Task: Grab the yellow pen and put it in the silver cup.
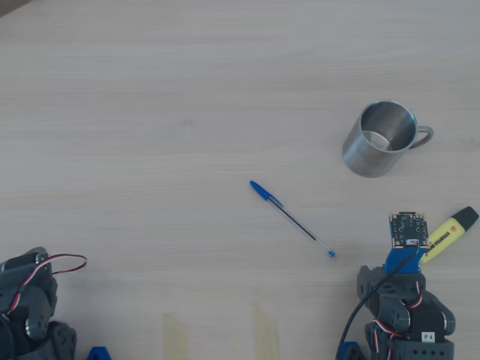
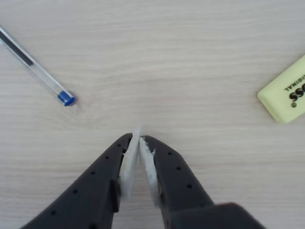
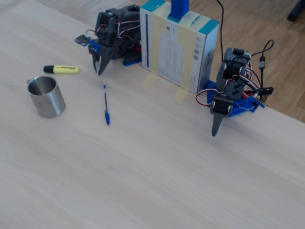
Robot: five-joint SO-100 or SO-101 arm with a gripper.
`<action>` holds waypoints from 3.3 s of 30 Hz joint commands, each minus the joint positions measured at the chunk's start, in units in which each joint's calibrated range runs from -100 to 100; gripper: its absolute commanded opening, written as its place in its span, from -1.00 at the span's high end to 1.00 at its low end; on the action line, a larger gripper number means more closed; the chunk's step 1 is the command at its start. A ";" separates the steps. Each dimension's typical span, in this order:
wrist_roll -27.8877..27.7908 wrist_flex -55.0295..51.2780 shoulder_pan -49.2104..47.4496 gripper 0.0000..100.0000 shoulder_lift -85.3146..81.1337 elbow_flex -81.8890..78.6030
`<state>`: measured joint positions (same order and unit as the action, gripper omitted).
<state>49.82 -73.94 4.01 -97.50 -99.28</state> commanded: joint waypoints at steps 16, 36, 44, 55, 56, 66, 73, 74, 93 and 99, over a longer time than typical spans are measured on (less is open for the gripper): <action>0.17 -1.44 0.18 0.96 -0.09 -0.54; 0.95 -1.09 0.52 0.70 7.81 10.16; 5.73 3.20 0.35 0.68 18.03 17.24; 9.32 8.00 0.44 0.68 28.92 27.85; 9.42 8.00 0.44 0.68 29.75 28.85; 14.57 8.09 1.75 0.65 36.15 37.74; 16.39 8.09 5.41 0.46 40.89 42.63; 16.39 8.09 6.20 0.46 41.80 43.36; 16.07 8.09 15.88 0.46 61.84 60.05; 15.97 10.66 15.88 0.46 67.49 62.95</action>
<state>65.97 -65.36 19.90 -31.97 -39.59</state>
